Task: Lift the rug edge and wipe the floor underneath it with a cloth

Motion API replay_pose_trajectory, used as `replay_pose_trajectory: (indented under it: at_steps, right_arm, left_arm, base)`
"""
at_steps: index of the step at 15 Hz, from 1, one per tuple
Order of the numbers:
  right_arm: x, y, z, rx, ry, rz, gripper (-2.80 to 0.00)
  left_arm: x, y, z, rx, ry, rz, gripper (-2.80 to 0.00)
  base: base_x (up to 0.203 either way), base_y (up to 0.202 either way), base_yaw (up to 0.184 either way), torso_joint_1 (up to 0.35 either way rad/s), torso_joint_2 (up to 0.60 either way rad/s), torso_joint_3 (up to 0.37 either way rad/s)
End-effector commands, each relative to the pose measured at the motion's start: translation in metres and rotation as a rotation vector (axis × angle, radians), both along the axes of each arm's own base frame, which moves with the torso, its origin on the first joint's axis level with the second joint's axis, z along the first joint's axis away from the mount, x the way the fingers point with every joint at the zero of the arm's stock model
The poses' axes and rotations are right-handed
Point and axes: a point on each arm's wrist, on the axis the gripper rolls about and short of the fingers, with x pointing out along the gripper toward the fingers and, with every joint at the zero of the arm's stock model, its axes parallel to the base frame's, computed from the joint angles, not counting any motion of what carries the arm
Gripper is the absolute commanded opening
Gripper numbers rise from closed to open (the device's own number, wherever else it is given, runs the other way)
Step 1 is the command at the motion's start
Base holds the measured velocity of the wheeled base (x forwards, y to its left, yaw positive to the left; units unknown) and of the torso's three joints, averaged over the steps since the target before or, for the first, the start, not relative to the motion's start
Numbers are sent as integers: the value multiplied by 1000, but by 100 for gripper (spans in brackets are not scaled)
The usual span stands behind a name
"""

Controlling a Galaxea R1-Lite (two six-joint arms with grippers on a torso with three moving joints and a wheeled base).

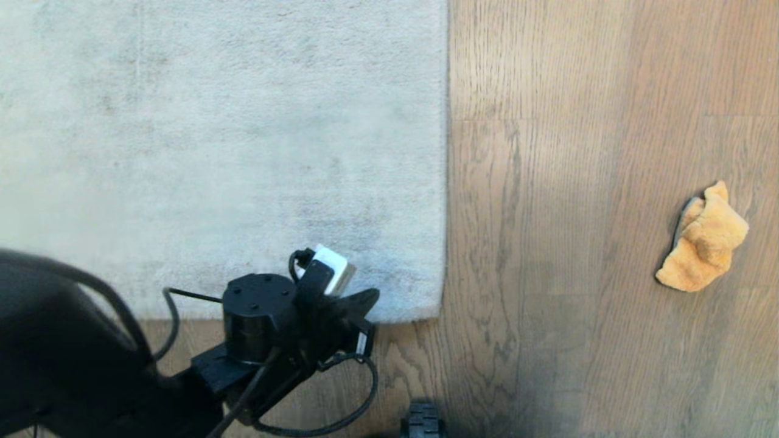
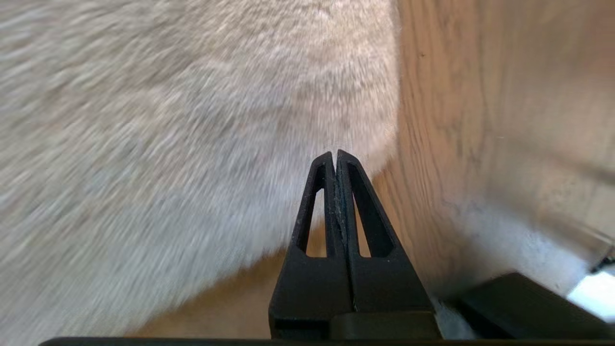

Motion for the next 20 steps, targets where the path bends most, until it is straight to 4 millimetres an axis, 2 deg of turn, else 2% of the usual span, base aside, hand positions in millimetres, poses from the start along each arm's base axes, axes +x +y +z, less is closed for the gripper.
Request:
replay_pose_trajectory:
  at_steps: [1,10,13,16,20]
  right_arm:
    - [0,0,0,0,1,0,-280]
    - [0,0,0,0,1,0,-280]
    - [0,0,0,0,1,0,-280]
    - [0,0,0,0,1,0,-280]
    - [0,0,0,0,1,0,-280]
  left_arm:
    - [-35,30,20,-28,-32,-1,-280]
    - [-104,95,46,-61,-100,27,-280]
    - [-123,132,52,-26,-173,173,-280]
    - [-149,161,49,-8,-228,351,-280]
    - [-181,181,40,-1,-278,566,-280]
  base:
    - [0,0,0,0,0,0]
    - [0,0,0,0,0,0]
    - [0,0,0,0,0,0]
    - [0,0,0,0,0,0]
    - [0,0,0,0,0,0]
